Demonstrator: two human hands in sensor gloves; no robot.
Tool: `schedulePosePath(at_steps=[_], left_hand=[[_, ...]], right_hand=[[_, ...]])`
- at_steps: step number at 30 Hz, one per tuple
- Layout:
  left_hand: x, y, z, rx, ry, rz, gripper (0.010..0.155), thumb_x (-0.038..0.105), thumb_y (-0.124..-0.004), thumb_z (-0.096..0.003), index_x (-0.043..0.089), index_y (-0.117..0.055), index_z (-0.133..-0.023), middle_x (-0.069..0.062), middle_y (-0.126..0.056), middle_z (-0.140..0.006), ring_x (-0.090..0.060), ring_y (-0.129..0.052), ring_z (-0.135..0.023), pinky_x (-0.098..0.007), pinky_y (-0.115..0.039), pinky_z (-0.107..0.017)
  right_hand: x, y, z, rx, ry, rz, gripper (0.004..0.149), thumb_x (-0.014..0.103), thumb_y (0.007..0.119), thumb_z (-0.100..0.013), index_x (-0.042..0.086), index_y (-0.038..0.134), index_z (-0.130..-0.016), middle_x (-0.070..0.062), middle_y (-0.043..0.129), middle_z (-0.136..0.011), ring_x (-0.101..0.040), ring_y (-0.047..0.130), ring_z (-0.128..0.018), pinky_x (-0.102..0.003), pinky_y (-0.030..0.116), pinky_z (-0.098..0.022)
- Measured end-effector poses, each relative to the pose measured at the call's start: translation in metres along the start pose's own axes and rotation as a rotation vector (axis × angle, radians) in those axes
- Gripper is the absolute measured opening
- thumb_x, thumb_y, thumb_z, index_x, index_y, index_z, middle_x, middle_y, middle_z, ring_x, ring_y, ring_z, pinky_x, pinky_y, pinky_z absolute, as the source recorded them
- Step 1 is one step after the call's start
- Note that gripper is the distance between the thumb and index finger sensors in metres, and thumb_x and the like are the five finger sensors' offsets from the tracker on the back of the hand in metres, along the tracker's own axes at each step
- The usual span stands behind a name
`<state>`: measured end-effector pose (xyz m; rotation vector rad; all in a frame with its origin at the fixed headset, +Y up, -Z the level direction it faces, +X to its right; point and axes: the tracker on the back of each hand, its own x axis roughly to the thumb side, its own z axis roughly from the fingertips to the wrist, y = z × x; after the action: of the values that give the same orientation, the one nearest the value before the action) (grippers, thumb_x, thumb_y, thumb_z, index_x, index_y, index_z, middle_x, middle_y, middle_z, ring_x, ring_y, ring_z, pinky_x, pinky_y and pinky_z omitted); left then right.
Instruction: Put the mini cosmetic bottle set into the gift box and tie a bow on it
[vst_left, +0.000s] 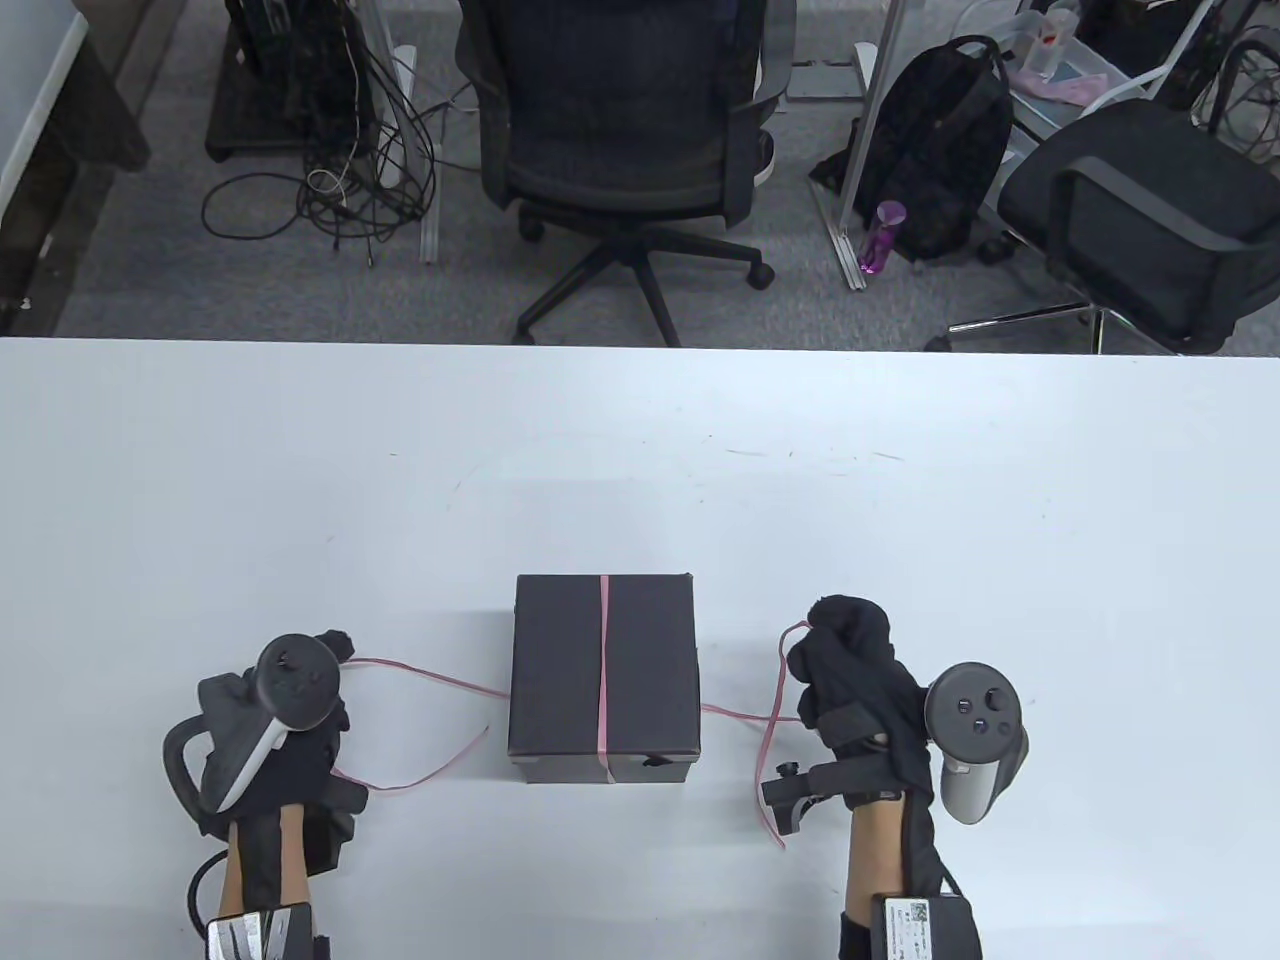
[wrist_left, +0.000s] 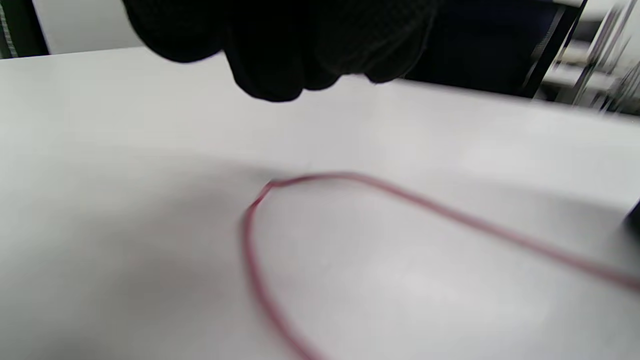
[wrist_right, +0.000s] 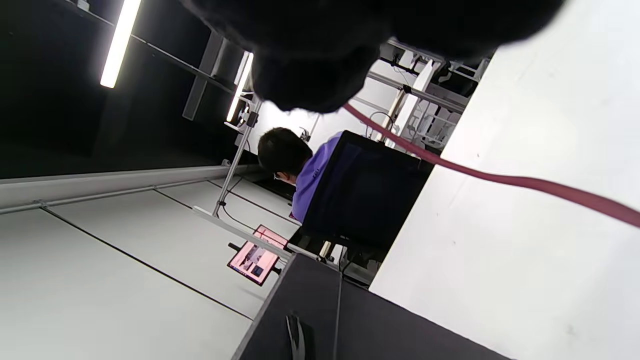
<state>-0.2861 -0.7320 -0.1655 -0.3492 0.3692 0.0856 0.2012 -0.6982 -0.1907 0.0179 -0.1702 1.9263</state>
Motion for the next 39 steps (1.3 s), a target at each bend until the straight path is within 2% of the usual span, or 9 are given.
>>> schedulePosePath(at_steps=[3,9,13,19,23,27,31,35,39], left_hand=[[0.009,-0.021,-0.011,-0.164,0.072,-0.195,0.074,0.024,-0.088,-0.0498,0.039,-0.053,-0.113,-0.015,-0.061,-0.115,-0.035,-0.083,-0.091,-0.052,-0.078,-0.063],[0.037,-0.05,-0.012,-0.238,0.071,-0.486,0.1,0.041,-0.102,-0.0332,0.026,-0.049,-0.117,-0.026,-0.054,-0.117,-0.045,-0.079,-0.094,-0.06,-0.079,-0.063],[0.043,-0.055,-0.012,-0.197,0.092,-0.535,0.081,0.046,-0.096,-0.0386,0.017,-0.067,-0.108,-0.019,-0.061,-0.113,-0.039,-0.08,-0.09,-0.056,-0.077,-0.064],[0.03,-0.054,-0.015,-0.219,0.09,-0.469,0.047,0.04,-0.08,-0.0495,0.019,-0.079,-0.091,-0.01,-0.063,-0.111,-0.035,-0.078,-0.09,-0.056,-0.073,-0.07],[0.009,-0.038,-0.014,-0.264,-0.063,-0.137,0.045,0.036,-0.076,-0.049,0.026,-0.082,-0.093,-0.017,-0.059,-0.116,-0.045,-0.069,-0.1,-0.064,-0.066,-0.073],[-0.003,-0.023,-0.014,-0.293,-0.367,0.456,0.046,0.034,-0.072,-0.0533,0.016,-0.078,-0.095,-0.018,-0.063,-0.117,-0.053,-0.06,-0.108,-0.068,-0.062,-0.073],[-0.006,-0.015,-0.012,-0.345,-0.561,0.896,0.046,0.034,-0.066,-0.0589,0.014,-0.068,-0.1,-0.017,-0.077,-0.108,-0.053,-0.07,-0.105,-0.071,-0.06,-0.073],[0.002,-0.003,-0.013,-0.345,-0.608,1.047,0.046,0.035,-0.063,-0.0616,0.015,-0.06,-0.103,0.001,-0.094,-0.079,-0.032,-0.099,-0.076,-0.064,-0.071,-0.07],[0.017,0.019,-0.016,-0.224,-0.473,1.156,0.047,0.034,-0.063,-0.0615,0.009,-0.062,-0.101,0.004,-0.092,-0.061,-0.017,-0.098,-0.033,-0.049,-0.086,-0.05]], right_hand=[[-0.001,0.0,0.001,-0.024,-0.003,0.035,0.041,0.018,0.068,-0.06,-0.004,0.06,-0.094,-0.013,0.091,-0.05,-0.003,0.086,-0.015,-0.027,0.086,-0.014],[-0.012,-0.002,-0.001,-0.047,0.038,0.039,0.04,0.018,0.069,-0.06,-0.004,0.062,-0.093,-0.012,0.091,-0.048,-0.003,0.086,-0.014,-0.027,0.086,-0.013],[-0.016,-0.003,-0.001,-0.064,0.056,0.047,0.041,0.019,0.07,-0.06,-0.005,0.062,-0.092,-0.012,0.091,-0.047,-0.003,0.086,-0.013,-0.026,0.086,-0.012],[-0.018,-0.001,-0.001,-0.057,0.063,0.052,0.054,0.027,0.078,-0.057,-0.009,0.061,-0.093,-0.008,0.091,-0.046,-0.003,0.086,-0.011,-0.026,0.086,-0.011],[-0.018,0.002,-0.003,-0.006,0.027,-0.051,0.055,0.024,0.075,-0.058,-0.008,0.056,-0.099,-0.008,0.091,-0.049,-0.004,0.087,-0.015,-0.027,0.087,-0.015],[-0.019,0.006,-0.004,0.069,0.01,-0.222,0.054,0.02,0.071,-0.059,0.005,0.054,-0.108,-0.011,0.092,-0.054,-0.005,0.088,-0.018,-0.029,0.087,-0.017],[-0.015,0.01,-0.005,0.166,-0.01,-0.361,0.043,0.015,0.066,-0.059,0.011,0.068,-0.103,-0.014,0.091,-0.064,-0.006,0.088,-0.019,-0.029,0.086,-0.019],[0.004,0.021,-0.008,0.292,-0.069,-0.391,0.04,0.012,0.064,-0.058,0.009,0.073,-0.098,-0.019,0.087,-0.074,-0.007,0.087,-0.022,-0.031,0.086,-0.021],[0.032,0.038,-0.019,0.367,-0.056,-0.274,0.04,0.012,0.063,-0.059,0.007,0.073,-0.098,-0.02,0.087,-0.07,-0.007,0.087,-0.021,-0.031,0.085,-0.02]])
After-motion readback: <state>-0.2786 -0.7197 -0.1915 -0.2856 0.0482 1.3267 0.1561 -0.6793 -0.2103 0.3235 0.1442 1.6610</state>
